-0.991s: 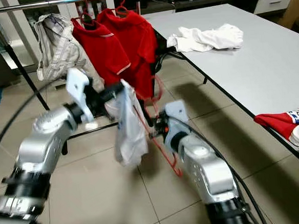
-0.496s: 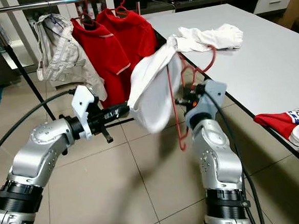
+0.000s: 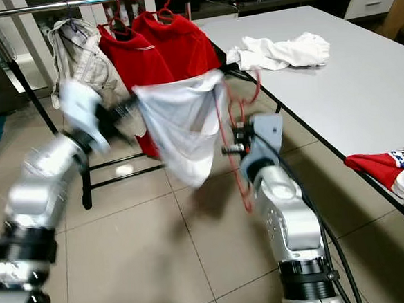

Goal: Hang hanger

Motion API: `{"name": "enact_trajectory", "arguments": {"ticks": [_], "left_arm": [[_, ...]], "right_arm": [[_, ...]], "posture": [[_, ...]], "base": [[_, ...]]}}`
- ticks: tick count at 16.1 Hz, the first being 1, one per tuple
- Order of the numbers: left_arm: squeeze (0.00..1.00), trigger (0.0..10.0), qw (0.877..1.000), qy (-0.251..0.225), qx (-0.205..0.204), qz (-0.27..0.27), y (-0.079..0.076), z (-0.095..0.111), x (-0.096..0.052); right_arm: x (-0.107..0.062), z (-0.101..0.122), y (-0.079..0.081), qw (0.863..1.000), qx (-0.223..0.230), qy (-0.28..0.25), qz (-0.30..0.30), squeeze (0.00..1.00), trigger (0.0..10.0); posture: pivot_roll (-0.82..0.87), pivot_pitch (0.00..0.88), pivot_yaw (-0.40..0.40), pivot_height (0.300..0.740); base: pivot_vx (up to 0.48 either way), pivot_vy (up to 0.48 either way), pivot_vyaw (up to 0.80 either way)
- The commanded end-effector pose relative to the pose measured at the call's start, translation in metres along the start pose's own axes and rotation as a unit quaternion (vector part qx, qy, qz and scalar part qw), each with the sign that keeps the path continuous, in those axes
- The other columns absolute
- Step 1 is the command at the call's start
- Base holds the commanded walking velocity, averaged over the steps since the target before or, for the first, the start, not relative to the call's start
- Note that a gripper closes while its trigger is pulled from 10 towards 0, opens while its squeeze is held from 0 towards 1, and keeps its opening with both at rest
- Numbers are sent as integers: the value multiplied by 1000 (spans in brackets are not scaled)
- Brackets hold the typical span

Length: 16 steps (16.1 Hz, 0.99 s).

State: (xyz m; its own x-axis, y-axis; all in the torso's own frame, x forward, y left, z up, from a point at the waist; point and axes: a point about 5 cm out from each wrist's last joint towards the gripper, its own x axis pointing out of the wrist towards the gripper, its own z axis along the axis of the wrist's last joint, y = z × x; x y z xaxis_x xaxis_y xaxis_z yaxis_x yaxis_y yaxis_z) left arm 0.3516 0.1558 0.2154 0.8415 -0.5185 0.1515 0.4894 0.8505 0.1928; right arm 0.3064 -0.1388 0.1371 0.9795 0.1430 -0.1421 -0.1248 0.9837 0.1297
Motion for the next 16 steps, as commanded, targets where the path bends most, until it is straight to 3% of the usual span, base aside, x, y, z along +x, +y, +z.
{"name": "enact_trajectory", "arguments": {"ticks": [1, 3, 6, 7, 8, 11, 13, 16], "left_arm": [[0, 0, 1000, 7, 5, 4, 4, -2, 0], [0, 0, 1000, 6, 15, 0, 9, 0, 4], [0, 0, 1000, 10, 14, -26, 13, 5, 12], [0, 0, 999, 23, 22, -42, 14, 4, 15], [0, 0, 998, 29, 29, -46, 15, 4, 18], [0, 0, 997, 31, 31, -55, 17, 6, 23], [0, 0, 996, 37, 34, -79, 14, 5, 24], [0, 0, 988, 47, 32, -141, 4, 0, 20]], "right_arm": [[-1, -1, 1, 1000, -11, 11, 8, 0, 10000], [-3, -5, 3, 999, -18, 26, 23, 0, 10000], [-5, -4, 10, 999, 5, 16, 44, 0, 10000], [-8, -7, 18, 997, 10, 25, 71, 0, 10000], [-12, -16, 26, 993, -8, 59, 106, 0, 10000], [-19, -36, 31, 983, -65, 117, 123, 0, 10000], [-21, -34, 36, 982, -64, 110, 136, 0, 10000], [-17, -25, 30, 991, -43, 81, 96, 0, 10000]], "posture": [[-124, 0, 30, 740], [-125, 0, 36, 740], [-123, 0, 50, 740], [-116, 0, 68, 740], [-114, 0, 79, 740], [-108, 0, 96, 740], [-108, 0, 105, 740], [-110, 0, 108, 740]], "base": [[0, 0, 0], [0, 0, 0], [0, 0, 0], [0, 0, 0], [0, 0, 0], [0, 0, 0], [0, 0, 0], [0, 0, 0]]}}
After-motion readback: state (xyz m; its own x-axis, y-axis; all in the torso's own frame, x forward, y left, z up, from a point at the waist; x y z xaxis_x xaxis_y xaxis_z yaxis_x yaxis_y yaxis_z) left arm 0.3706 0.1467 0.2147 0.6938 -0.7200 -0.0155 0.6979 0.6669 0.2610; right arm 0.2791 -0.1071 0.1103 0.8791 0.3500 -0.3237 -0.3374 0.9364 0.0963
